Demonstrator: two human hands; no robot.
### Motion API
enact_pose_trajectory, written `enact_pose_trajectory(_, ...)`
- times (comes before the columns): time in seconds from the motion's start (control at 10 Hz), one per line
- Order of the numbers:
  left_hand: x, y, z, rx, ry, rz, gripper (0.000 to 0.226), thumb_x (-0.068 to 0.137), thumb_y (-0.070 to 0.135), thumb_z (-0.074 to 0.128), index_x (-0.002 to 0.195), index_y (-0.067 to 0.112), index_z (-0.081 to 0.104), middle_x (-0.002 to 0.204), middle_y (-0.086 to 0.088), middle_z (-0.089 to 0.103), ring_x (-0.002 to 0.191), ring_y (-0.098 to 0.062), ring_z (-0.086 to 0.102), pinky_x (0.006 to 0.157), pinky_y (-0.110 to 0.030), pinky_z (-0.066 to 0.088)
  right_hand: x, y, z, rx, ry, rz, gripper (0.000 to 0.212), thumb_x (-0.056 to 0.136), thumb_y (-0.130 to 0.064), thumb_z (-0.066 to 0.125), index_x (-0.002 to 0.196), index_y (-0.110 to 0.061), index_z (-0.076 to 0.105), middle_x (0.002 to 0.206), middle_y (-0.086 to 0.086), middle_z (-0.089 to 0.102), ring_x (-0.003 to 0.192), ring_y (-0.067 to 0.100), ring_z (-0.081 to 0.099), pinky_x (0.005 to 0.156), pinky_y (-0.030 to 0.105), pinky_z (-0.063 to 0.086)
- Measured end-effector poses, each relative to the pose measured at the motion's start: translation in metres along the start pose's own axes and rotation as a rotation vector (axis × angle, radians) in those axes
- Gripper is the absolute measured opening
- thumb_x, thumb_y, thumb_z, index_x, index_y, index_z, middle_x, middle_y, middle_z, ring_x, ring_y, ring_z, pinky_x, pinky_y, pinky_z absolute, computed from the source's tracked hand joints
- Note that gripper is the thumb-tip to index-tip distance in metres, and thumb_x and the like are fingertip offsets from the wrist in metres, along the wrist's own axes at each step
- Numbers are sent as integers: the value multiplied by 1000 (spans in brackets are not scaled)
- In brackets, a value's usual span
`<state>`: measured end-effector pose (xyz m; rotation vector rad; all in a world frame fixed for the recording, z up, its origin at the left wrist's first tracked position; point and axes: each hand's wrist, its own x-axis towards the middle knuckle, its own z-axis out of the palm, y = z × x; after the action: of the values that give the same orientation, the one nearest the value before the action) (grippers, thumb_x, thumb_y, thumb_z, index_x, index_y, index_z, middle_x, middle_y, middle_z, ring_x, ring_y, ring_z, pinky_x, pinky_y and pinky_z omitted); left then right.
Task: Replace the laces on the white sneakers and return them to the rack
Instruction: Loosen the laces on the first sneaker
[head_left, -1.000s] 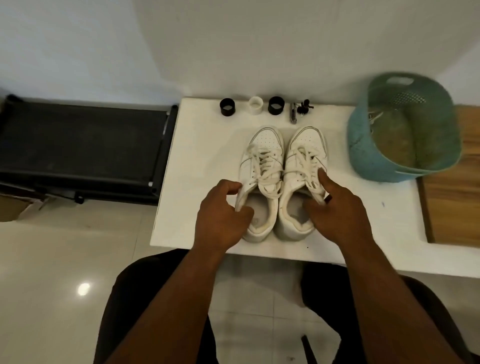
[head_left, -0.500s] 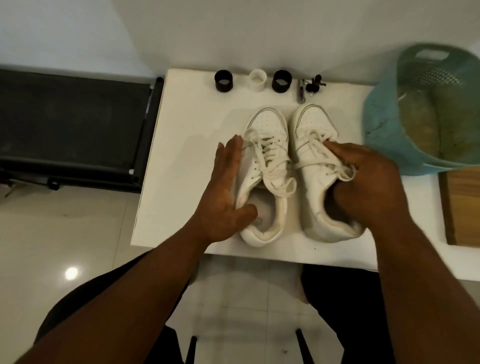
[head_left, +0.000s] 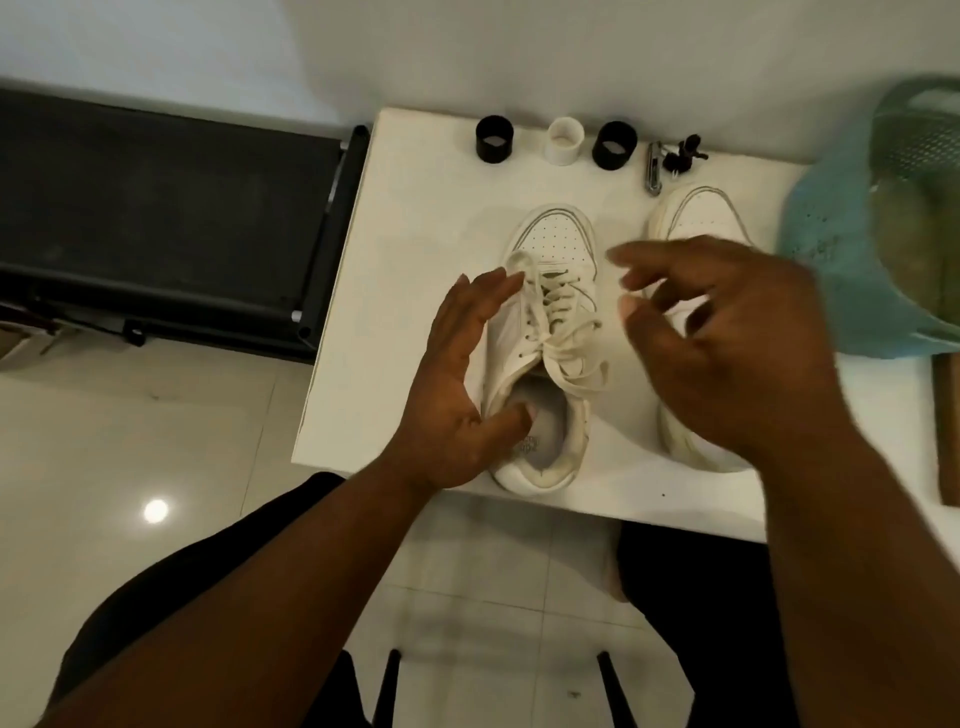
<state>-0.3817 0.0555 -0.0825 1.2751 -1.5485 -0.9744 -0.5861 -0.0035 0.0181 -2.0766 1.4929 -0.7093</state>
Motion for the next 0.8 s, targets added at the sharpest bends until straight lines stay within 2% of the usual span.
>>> enact_pose_trajectory(0.1, 4, 8, 2, -11, 30, -38, 81, 81, 31, 69, 152, 11, 37, 159, 4, 40, 152, -21, 30, 119, -64, 26, -6, 11, 31, -25, -210, -32, 34, 91, -15, 64, 121, -27, 73, 118, -4, 67, 99, 6, 62, 94, 11, 41)
enact_pose_trajectory(0.2, 5, 8, 3, -29, 15, -122, 81, 79, 26, 67, 154, 20, 37, 159, 9, 39, 154, -22, 23, 120, -63, 26, -4, 18, 37, -7, -257, -33, 24, 92, -13, 69, 111, -25, 78, 117, -4, 67, 108, 15, 63, 98, 31, 49)
enact_pose_trajectory(0.3, 6, 6, 3, -61, 12, -201, 84, 77, 13, 66, 155, 25, 36, 160, 12, 38, 156, -22, 16, 121, -61, 27, 2, 19, 33, -28, -228, -25, 11, 90, -18, 74, 97, -26, 77, 109, -6, 65, 102, 12, 61, 92, 29, 48)
enact_pose_trajectory(0.4, 5, 8, 5, -76, 25, -228, 86, 77, 9, 66, 155, 29, 35, 160, 15, 36, 157, -17, 12, 121, -59, 28, 7, 19, 30, -66, -108, -1, 5, 93, -19, 69, 95, -23, 72, 105, -7, 57, 90, 10, 55, 79, 8, 36)
enact_pose_trajectory(0.5, 4, 11, 7, -69, 28, -197, 84, 81, 7, 70, 154, 32, 36, 160, 17, 35, 157, -13, 11, 122, -59, 25, 10, 15, 24, -103, 167, 52, 8, 97, -20, 61, 97, -18, 69, 98, -2, 53, 80, 11, 50, 71, 3, 31)
enact_pose_trajectory(0.6, 5, 13, 6, -54, 25, -175, 89, 78, 2, 70, 152, 36, 34, 160, 20, 34, 157, -11, 9, 123, -60, 23, 11, 21, 8, -10, 470, 99, 9, 100, -23, 55, 95, -25, 62, 77, 0, 51, 66, 9, 44, 64, 10, 33)
enact_pose_trajectory(0.7, 7, 14, 5, -47, 14, -143, 94, 70, 1, 64, 150, 39, 33, 157, 27, 34, 155, -3, 11, 123, -60, 21, 20, 28, 6, 17, 735, 155, 13, 102, -28, 53, 91, -35, 53, 67, -12, 45, 62, 3, 46, 63, 27, 44)
enact_pose_trajectory(0.8, 8, 14, 5, -48, 6, -131, 96, 67, 0, 64, 149, 39, 34, 156, 27, 34, 154, -2, 13, 123, -61, 21, -3, 128, -58, 116, 627, 111, 11, 103, -24, 53, 96, -32, 56, 71, -11, 54, 65, 3, 53, 64, 24, 47)
